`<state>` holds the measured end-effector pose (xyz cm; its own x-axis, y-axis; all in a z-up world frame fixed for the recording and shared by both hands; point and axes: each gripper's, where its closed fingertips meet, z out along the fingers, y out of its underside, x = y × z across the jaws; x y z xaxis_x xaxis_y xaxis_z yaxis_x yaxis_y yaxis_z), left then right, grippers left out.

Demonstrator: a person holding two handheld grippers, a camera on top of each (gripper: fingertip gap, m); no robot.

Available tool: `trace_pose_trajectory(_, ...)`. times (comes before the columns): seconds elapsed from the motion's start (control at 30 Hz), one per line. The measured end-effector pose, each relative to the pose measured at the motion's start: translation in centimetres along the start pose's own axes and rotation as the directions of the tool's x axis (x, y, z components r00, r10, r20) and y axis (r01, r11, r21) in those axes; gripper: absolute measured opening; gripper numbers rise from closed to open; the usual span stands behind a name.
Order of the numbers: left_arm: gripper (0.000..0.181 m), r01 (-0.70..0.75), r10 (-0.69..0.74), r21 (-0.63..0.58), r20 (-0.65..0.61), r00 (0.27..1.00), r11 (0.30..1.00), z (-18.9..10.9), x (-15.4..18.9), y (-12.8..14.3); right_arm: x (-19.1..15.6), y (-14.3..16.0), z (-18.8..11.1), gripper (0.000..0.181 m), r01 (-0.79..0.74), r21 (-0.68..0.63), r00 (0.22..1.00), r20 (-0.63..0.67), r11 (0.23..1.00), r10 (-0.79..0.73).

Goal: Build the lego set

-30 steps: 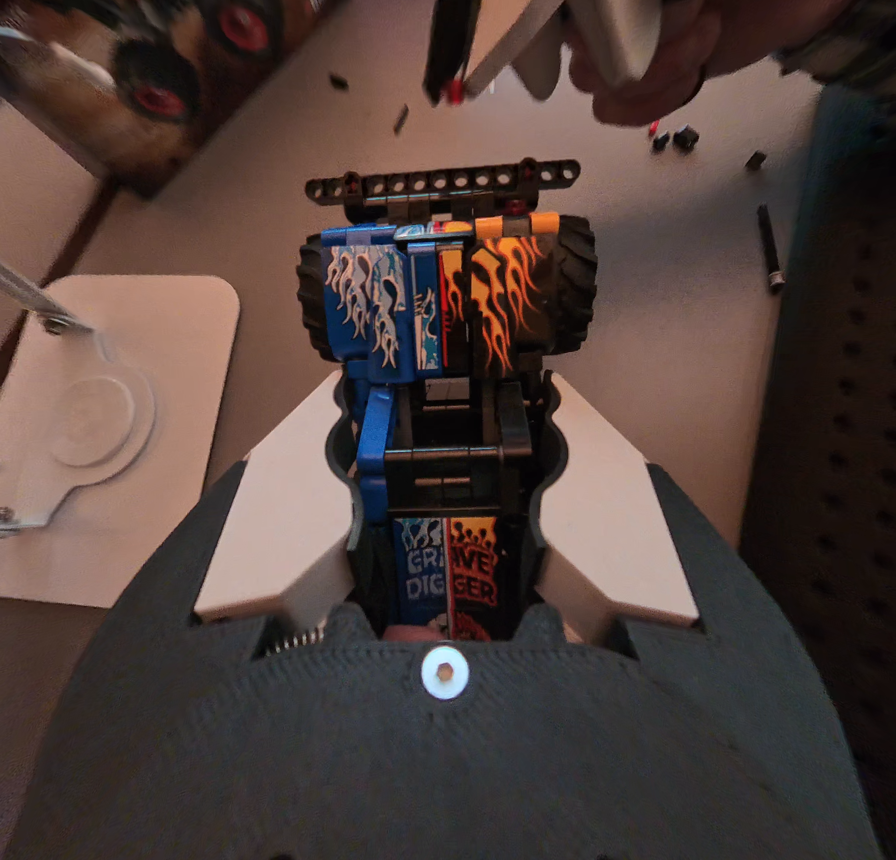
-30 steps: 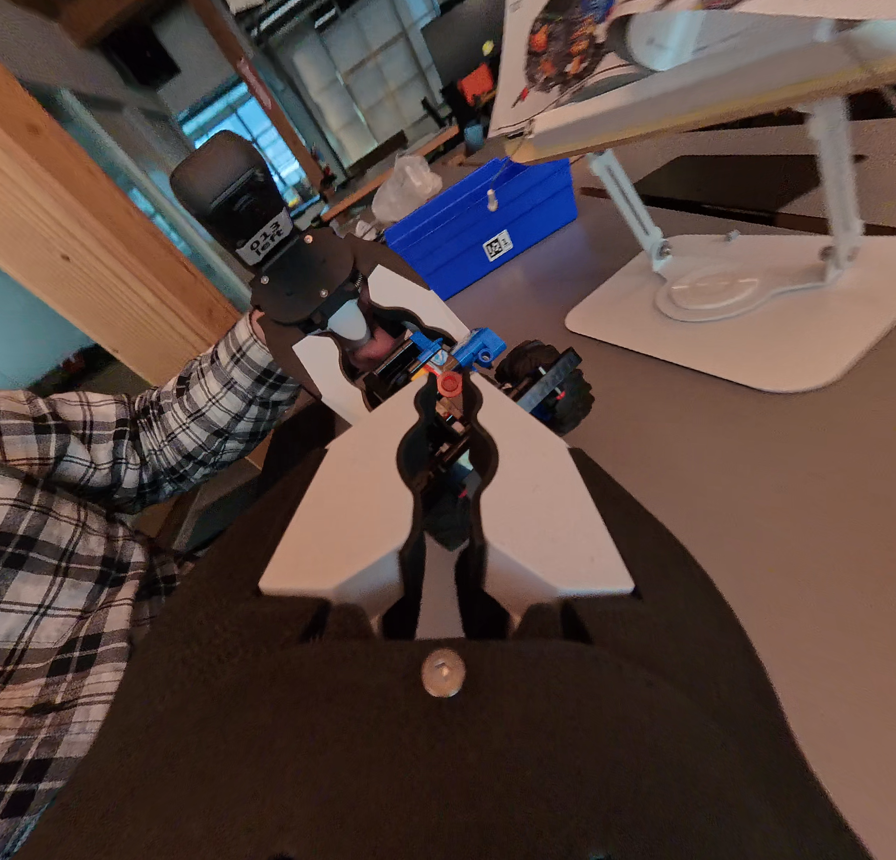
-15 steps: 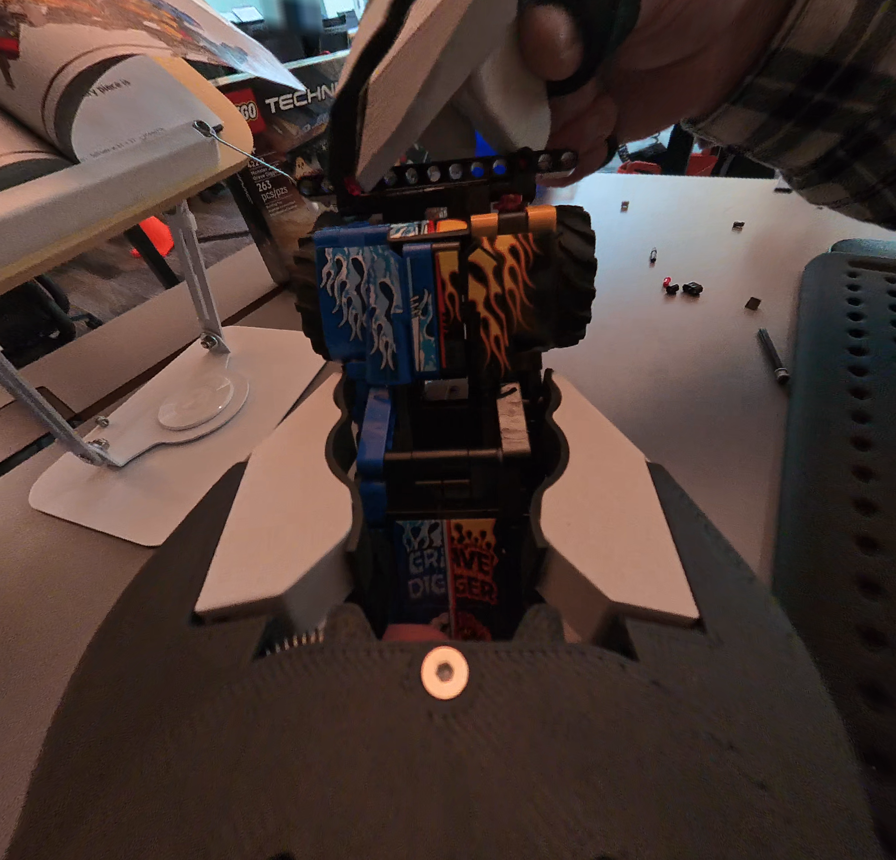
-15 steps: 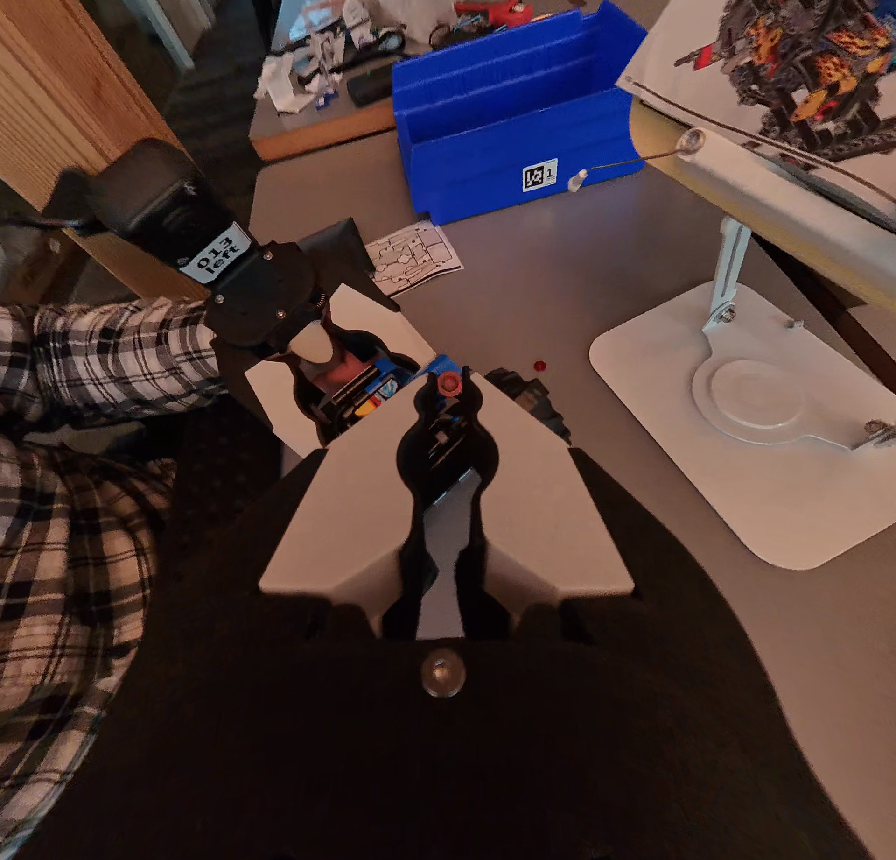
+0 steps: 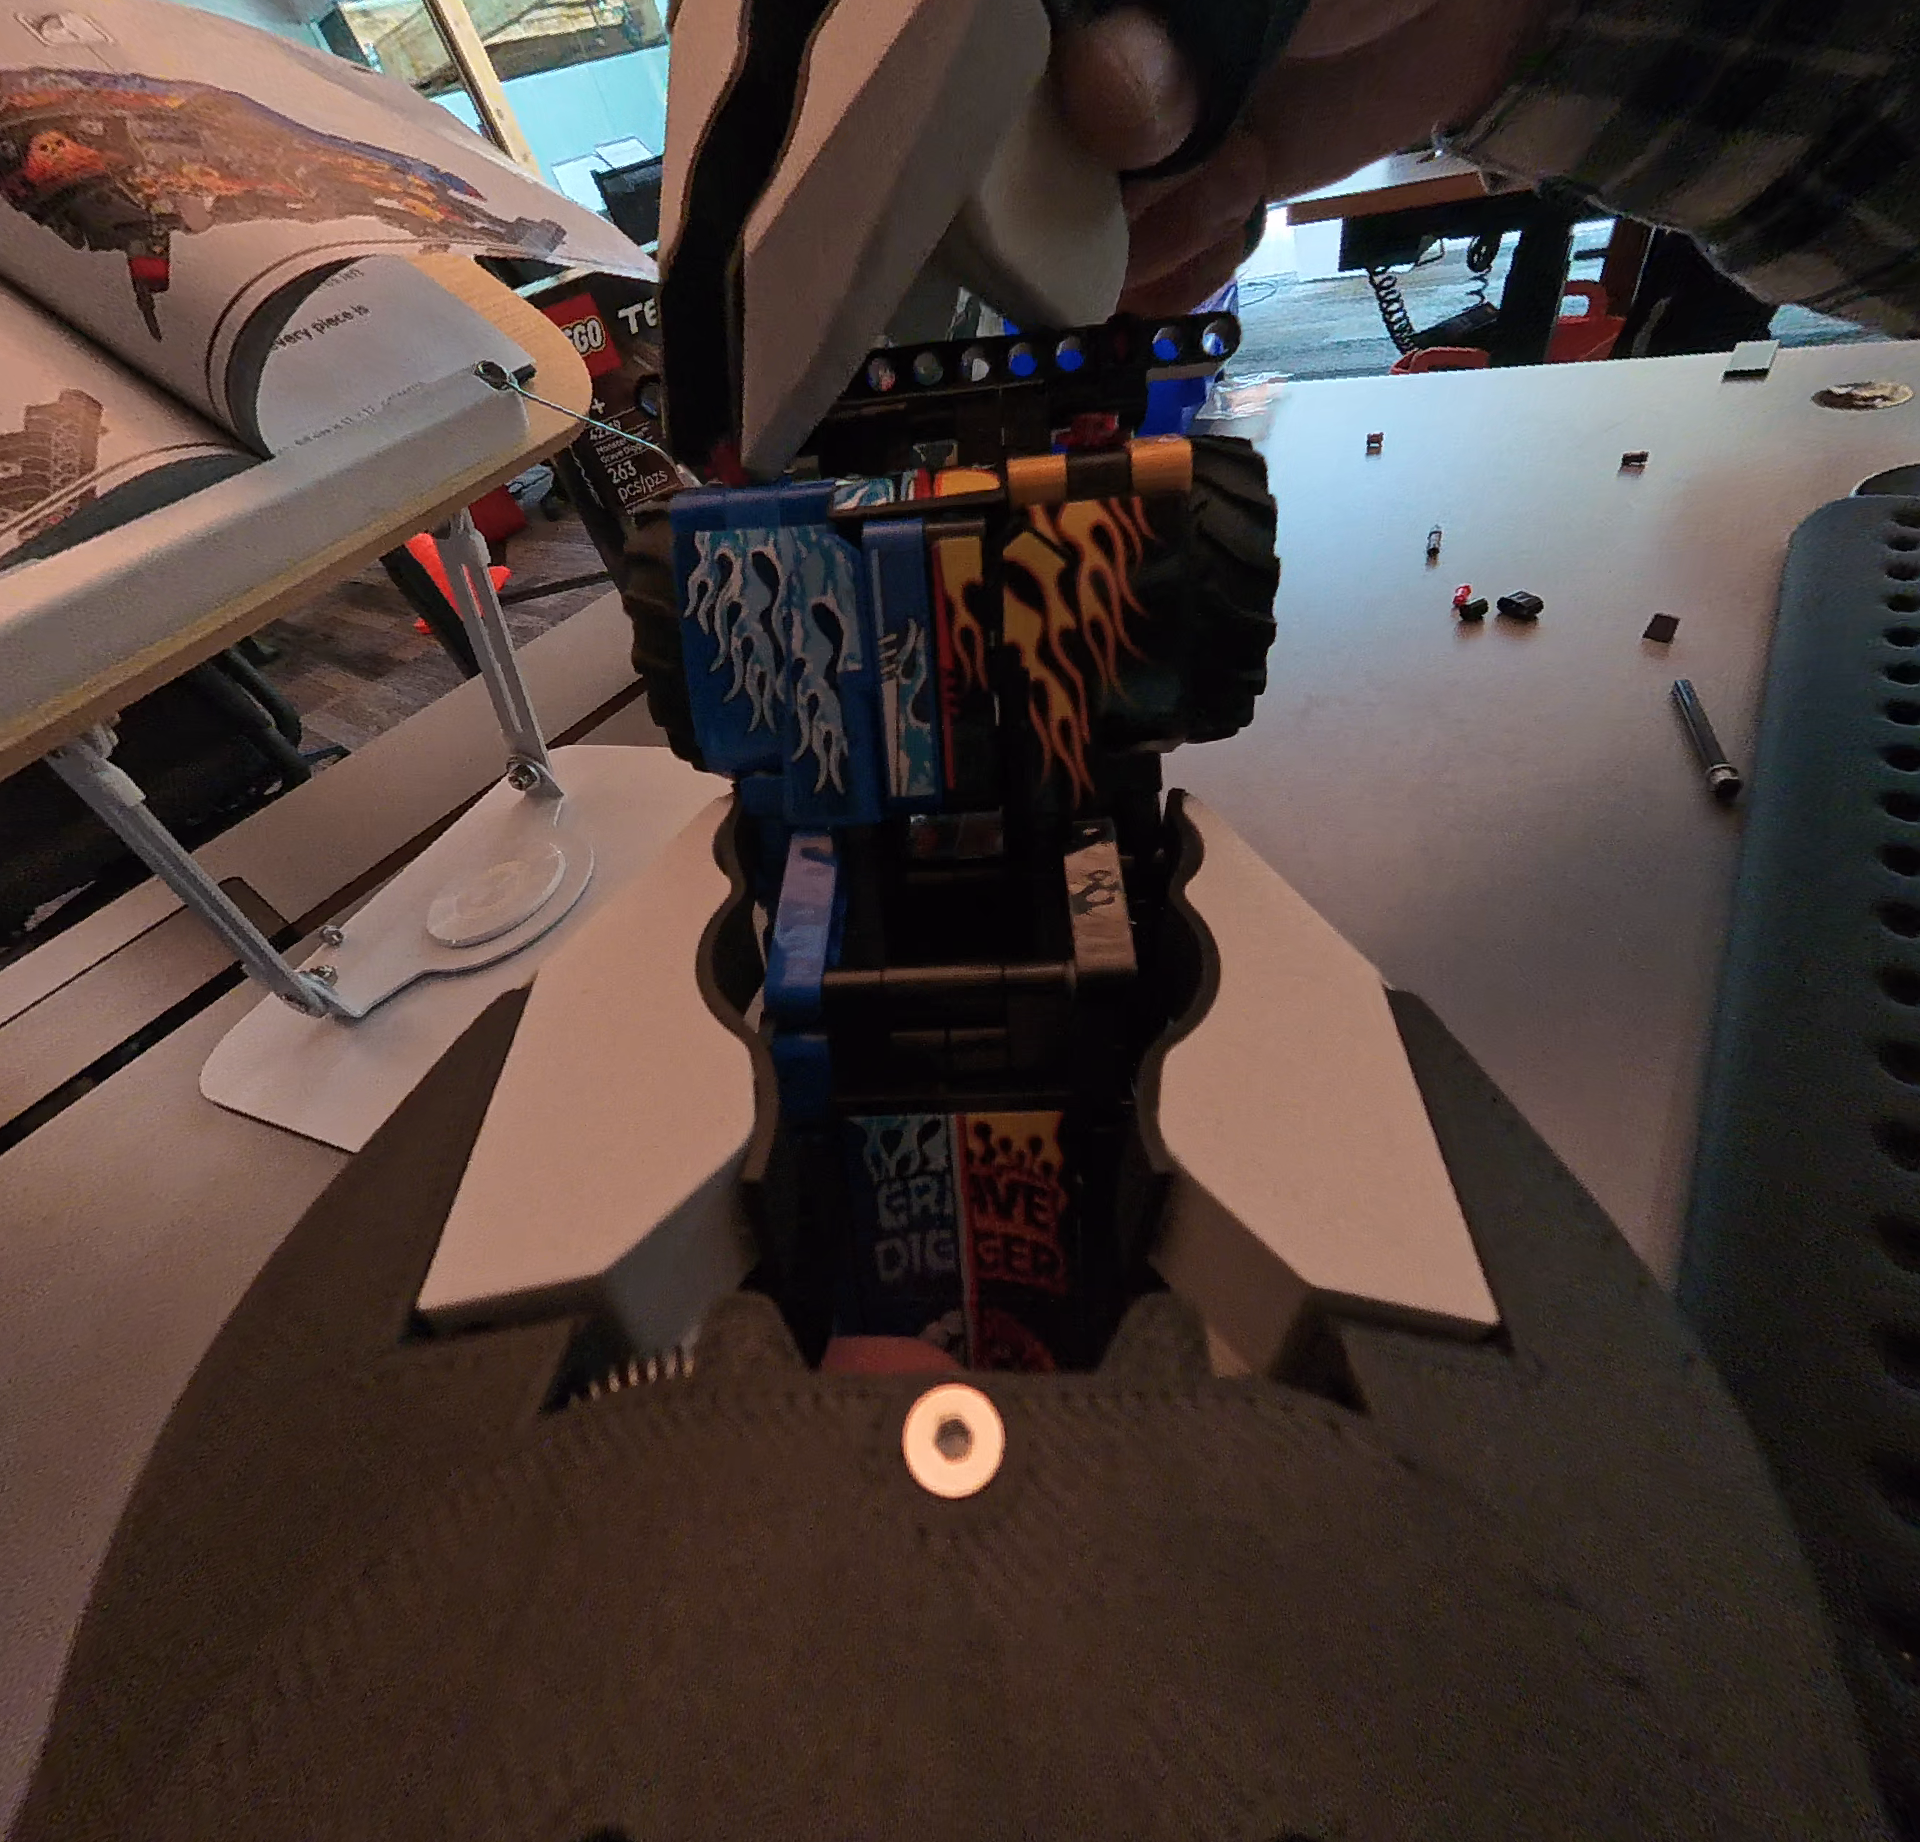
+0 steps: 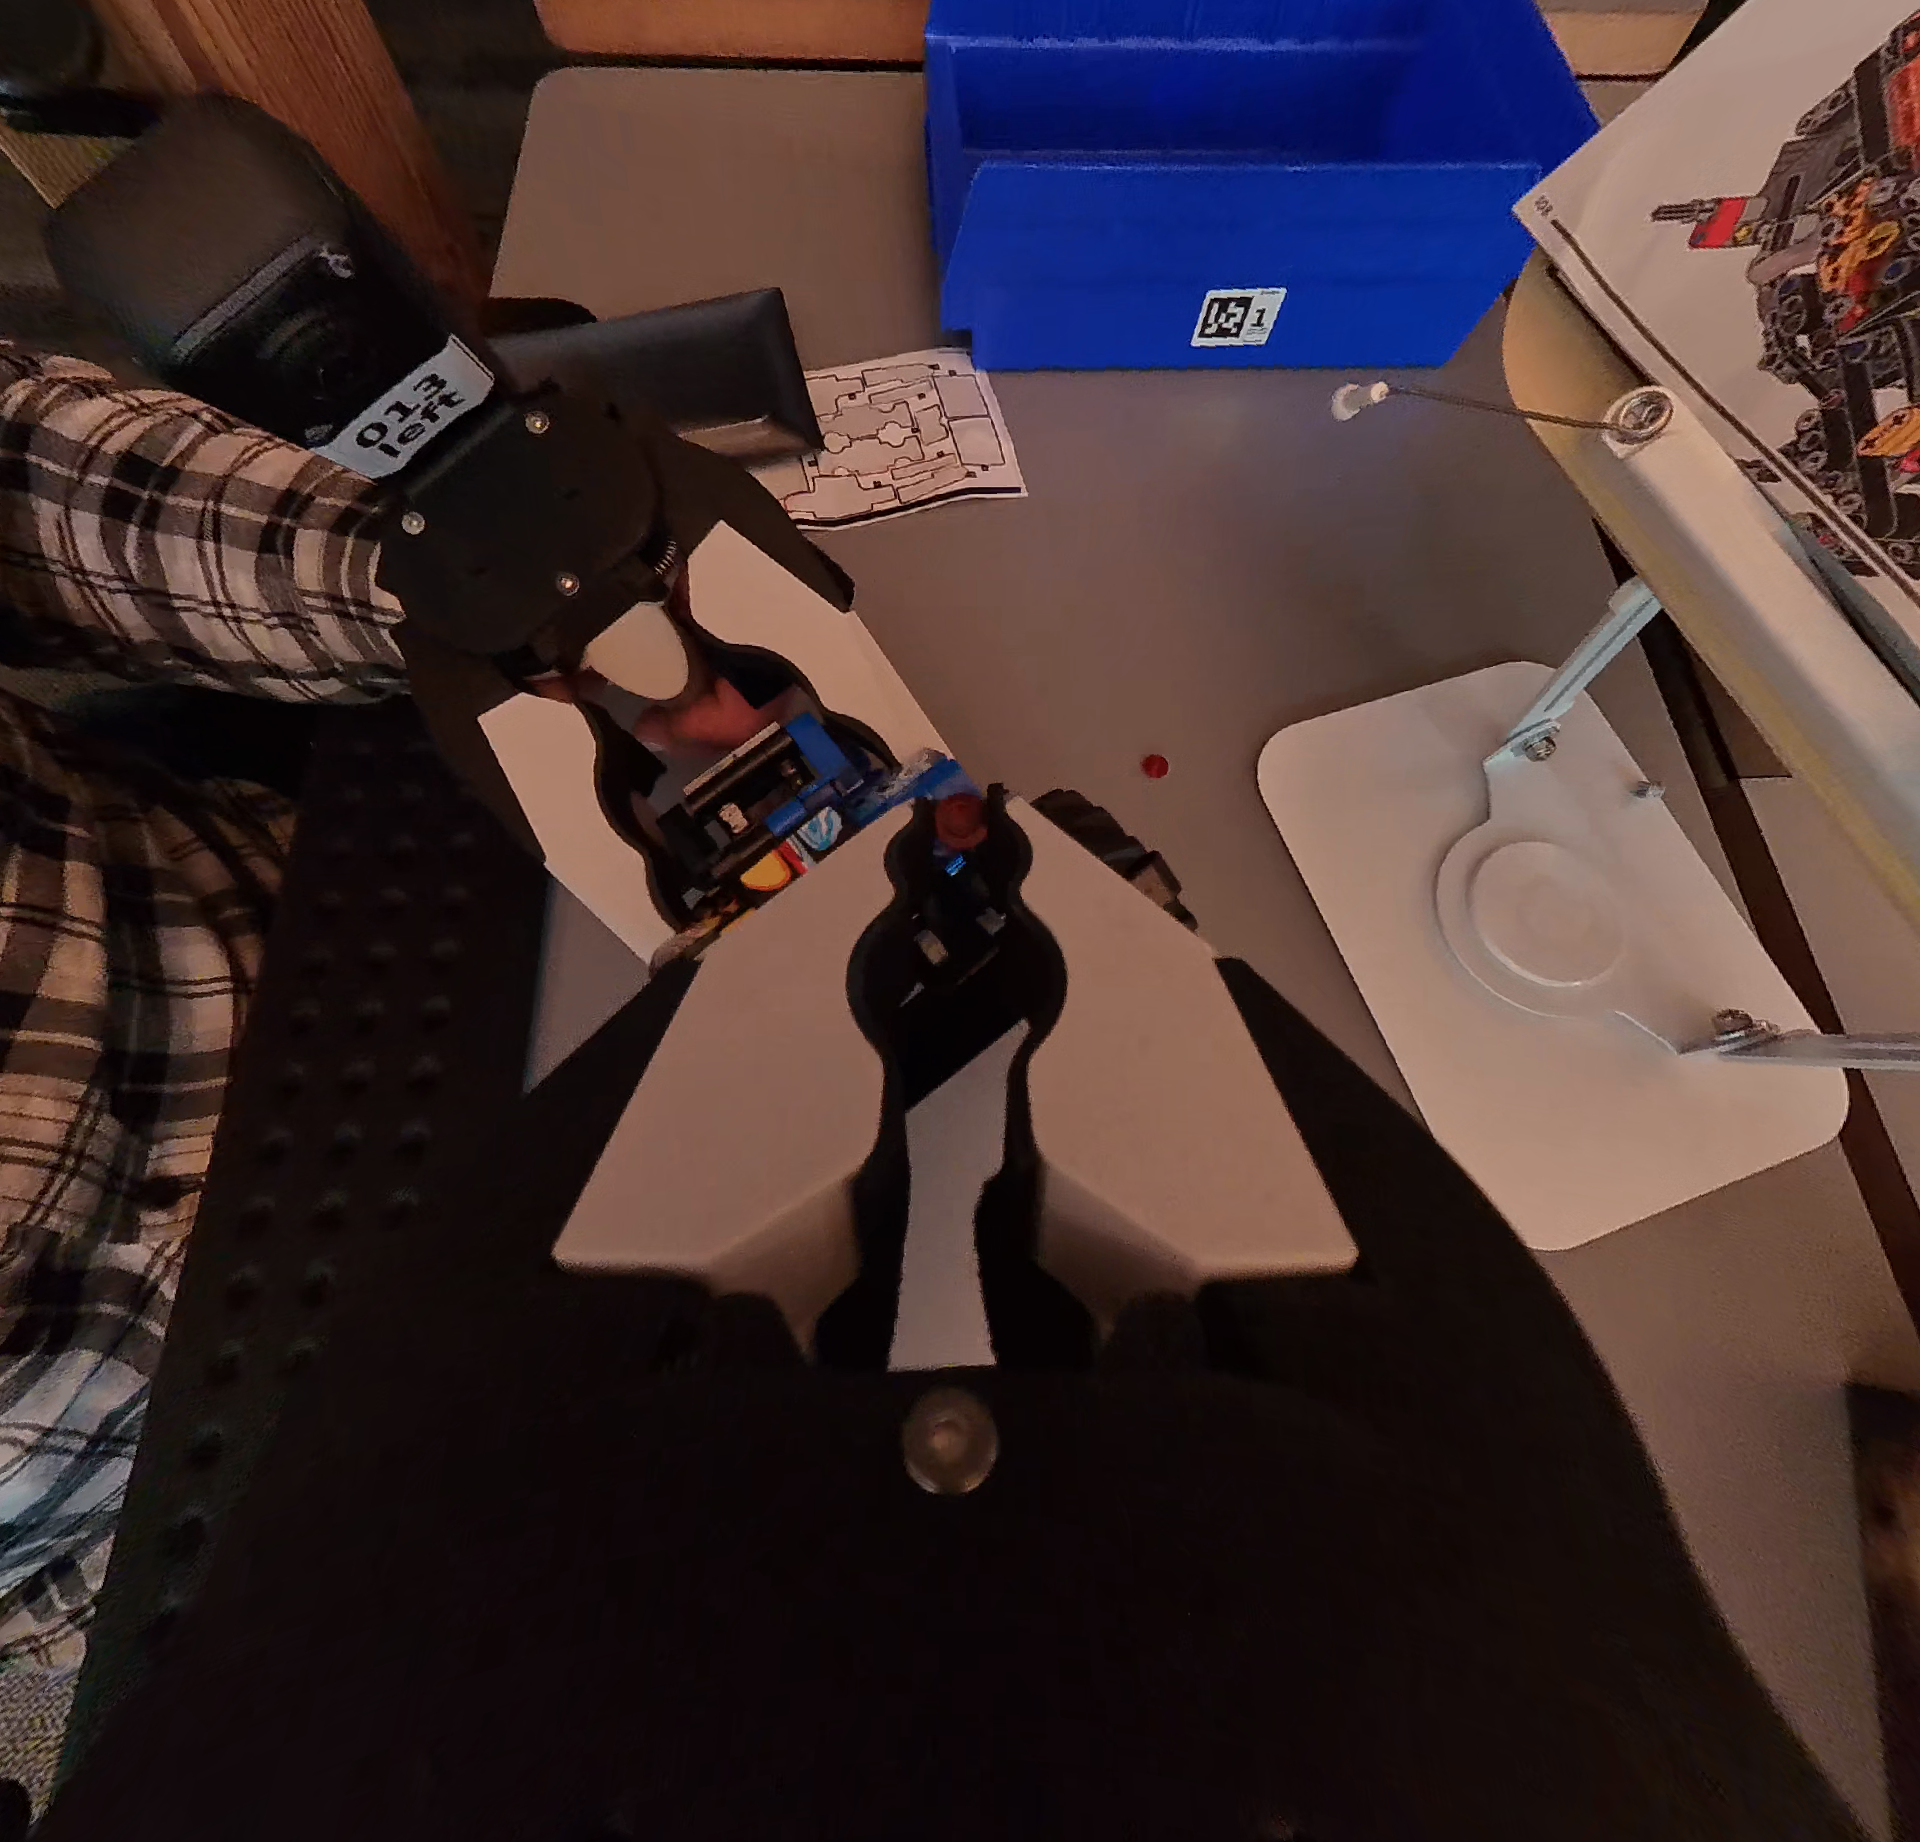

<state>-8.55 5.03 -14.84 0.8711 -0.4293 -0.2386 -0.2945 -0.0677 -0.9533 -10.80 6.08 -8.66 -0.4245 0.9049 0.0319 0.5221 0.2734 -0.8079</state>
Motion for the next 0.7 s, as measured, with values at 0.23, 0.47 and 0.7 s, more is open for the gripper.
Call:
trace_pose_trajectory(0.23, 0.076, 0.015, -0.015, 0.003, 0.002, 1.000, 1.000, -0.12, -0.14, 0.08, -0.13, 0.24, 0.02, 0.008, 0.017, -0.034, 1.000, -0.002, 0.999, -0.017)
trace_pose_trajectory(0.47, 0.075, 0.015, -0.015, 0.003, 0.003, 1.000, 1.000, -0.11, -0.12, 0.06, -0.30, 0.19, 0.16, 0.008, -0.002, -0.023, 1.000, 0.013, 1.000, 0.002)
trace_pose_trajectory(0.7, 0.075, 0.026, -0.026, 0.005, 0.001, 1.000, 1.000, -0.09, -0.20, 0.10, -0.10, 0.39, 0.26, 0.010, -0.020, -0.037, 1.000, 0.012, 0.999, 0.021)
